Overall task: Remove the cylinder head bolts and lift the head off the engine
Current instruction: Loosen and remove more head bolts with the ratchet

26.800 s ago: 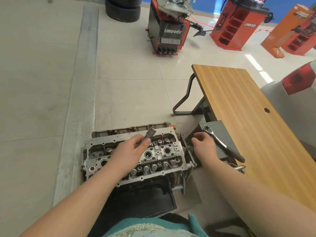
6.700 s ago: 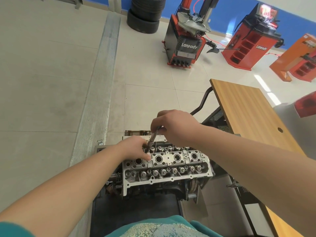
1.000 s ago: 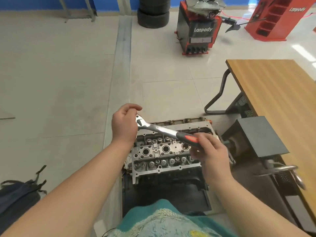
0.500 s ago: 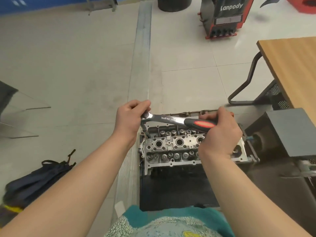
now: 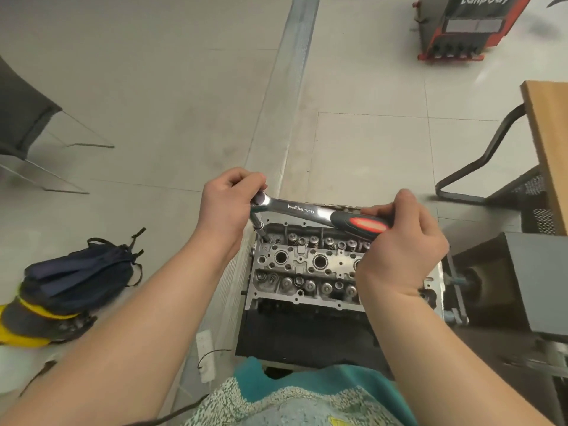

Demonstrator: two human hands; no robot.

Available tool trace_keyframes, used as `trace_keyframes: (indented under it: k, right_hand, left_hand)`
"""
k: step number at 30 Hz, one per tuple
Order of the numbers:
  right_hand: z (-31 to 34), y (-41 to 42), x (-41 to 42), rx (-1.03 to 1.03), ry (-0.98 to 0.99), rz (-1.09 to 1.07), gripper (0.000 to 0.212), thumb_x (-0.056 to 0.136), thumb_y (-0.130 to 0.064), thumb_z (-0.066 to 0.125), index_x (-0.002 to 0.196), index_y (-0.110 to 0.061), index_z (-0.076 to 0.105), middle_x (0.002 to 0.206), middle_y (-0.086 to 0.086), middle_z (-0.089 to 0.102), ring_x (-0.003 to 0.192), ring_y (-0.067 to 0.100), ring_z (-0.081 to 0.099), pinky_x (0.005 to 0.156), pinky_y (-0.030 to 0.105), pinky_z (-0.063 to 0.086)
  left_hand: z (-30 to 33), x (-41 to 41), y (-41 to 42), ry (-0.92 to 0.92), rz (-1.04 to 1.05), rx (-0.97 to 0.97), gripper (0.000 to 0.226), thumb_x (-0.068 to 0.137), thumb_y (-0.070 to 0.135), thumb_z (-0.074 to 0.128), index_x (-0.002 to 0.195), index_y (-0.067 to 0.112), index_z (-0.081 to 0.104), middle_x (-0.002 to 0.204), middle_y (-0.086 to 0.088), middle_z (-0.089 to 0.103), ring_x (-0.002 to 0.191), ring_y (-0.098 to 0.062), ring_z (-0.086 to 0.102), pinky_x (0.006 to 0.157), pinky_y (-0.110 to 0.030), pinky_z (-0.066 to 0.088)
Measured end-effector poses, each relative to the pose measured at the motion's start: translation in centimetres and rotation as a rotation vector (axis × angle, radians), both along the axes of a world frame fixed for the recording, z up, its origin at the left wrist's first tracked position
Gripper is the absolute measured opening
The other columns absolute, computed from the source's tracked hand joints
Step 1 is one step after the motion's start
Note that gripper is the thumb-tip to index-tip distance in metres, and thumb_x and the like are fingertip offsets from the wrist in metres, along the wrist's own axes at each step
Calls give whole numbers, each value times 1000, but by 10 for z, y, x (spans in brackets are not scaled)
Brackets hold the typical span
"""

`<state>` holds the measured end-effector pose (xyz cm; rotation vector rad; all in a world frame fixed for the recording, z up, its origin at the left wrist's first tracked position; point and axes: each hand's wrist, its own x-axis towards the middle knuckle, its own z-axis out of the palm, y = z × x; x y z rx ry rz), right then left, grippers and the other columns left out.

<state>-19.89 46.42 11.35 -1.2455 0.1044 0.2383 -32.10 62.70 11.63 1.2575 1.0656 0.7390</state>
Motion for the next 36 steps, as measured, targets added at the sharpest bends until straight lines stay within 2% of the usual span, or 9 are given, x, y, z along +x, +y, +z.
trace_keyframes:
  k: [9,16,20,24,26,29,32,34,36]
  right_hand:
    - [5,14,26,8,79,97,46,91,-17,63,46,-20,58,56,9,65,56,22,61,55,27,53]
    - [13,30,50,30,148,234,46,89,-13,63,43,-20,59,54,6,63,52,22,61,54,30,52]
    - [18,49,69,8,160,352,45,87,-15,64,43,-20,62,53,2,61,51,21,59,57,32,51]
    - [20,103,103,-59,173,455,25,89,-20,64,64,-16,62,56,3,64,51,20,60,56,29,46]
    - [28,143,113,-224,132,556,25,95,-32,61,81,-12,64,62,5,68,57,24,63,56,29,48]
    - [39,206,93,-672,-296,754,43,101,-48,40,110,-11,61,89,8,67,94,34,65,75,39,51]
    - [39,247,36,-1090,-903,1046,49,92,-38,43,139,-26,52,144,16,50,136,37,43,106,49,37]
    - [36,247,10,-1233,-1334,1116,50,90,-36,43,138,-36,58,168,10,26,158,33,14,122,58,15]
    - [38,228,6,-1203,-1737,1193,44,101,-45,38,124,-31,73,161,1,45,160,28,14,124,61,-4]
  left_hand:
    - [-1,4,-11,25,123,47,27,85,23,72,59,28,68,62,1,63,71,-17,59,80,-33,50]
    - [-3,2,-16,15,153,86,23,89,31,72,67,27,66,68,5,68,71,-10,60,57,-13,50]
    - [-2,-3,-21,59,120,128,14,85,45,69,76,33,70,78,12,70,74,-4,60,72,-20,50]
    - [2,-10,-28,133,106,144,17,87,55,64,97,43,69,94,22,73,78,6,66,72,-22,49]
    - [3,-15,-41,158,102,179,17,93,49,67,109,48,63,97,27,70,78,12,64,64,-12,49]
    - [-10,-23,-61,241,52,236,50,96,27,74,131,50,47,111,18,67,89,5,65,65,-9,50]
    - [-20,-28,-62,270,67,237,60,100,20,72,137,54,40,119,23,66,104,5,66,76,-9,49]
    - [-21,-33,-49,254,91,215,61,99,18,74,139,54,44,114,26,71,102,9,68,73,-2,47]
    - [-21,-40,-33,225,69,195,63,96,17,79,141,49,48,106,30,74,97,14,68,72,2,44]
